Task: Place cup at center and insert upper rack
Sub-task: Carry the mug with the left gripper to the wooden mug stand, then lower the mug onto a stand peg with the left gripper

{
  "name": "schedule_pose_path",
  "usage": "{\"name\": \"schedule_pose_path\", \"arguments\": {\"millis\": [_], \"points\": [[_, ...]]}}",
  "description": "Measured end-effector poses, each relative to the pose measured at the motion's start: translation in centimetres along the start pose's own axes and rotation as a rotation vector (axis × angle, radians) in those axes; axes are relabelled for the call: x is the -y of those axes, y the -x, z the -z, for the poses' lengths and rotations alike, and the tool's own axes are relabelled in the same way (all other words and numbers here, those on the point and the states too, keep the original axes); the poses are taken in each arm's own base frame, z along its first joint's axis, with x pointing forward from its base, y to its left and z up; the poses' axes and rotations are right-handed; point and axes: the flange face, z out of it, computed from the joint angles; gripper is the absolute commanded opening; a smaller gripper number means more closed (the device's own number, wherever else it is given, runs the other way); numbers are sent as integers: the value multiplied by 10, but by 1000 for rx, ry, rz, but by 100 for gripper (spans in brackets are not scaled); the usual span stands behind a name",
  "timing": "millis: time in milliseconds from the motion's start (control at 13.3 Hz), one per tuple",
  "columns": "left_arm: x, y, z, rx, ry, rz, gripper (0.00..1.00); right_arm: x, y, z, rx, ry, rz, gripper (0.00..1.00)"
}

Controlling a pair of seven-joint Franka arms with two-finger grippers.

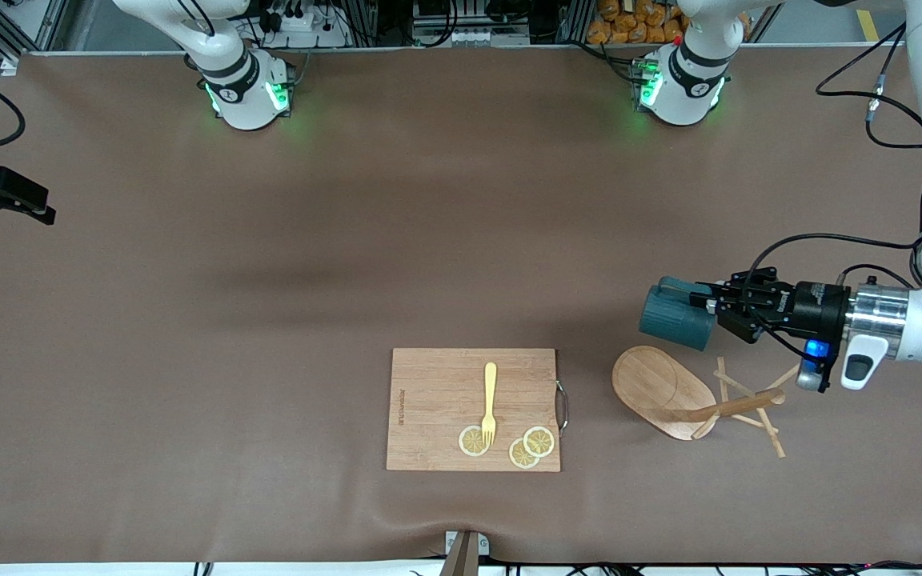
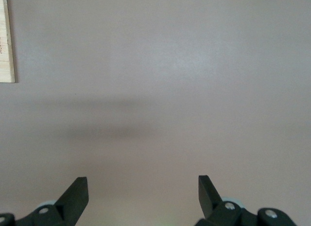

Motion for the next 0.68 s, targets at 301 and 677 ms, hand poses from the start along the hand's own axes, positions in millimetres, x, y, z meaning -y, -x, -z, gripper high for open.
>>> {"name": "schedule_pose_path", "arguments": {"millis": [301,677], "points": [[10,-19,13,45,74,-6,0,6,-3,-4,4,-1,10,100],[10,-23,15,73,115,-20,0,7,-5,-4,-6,-12,9,100]]}}
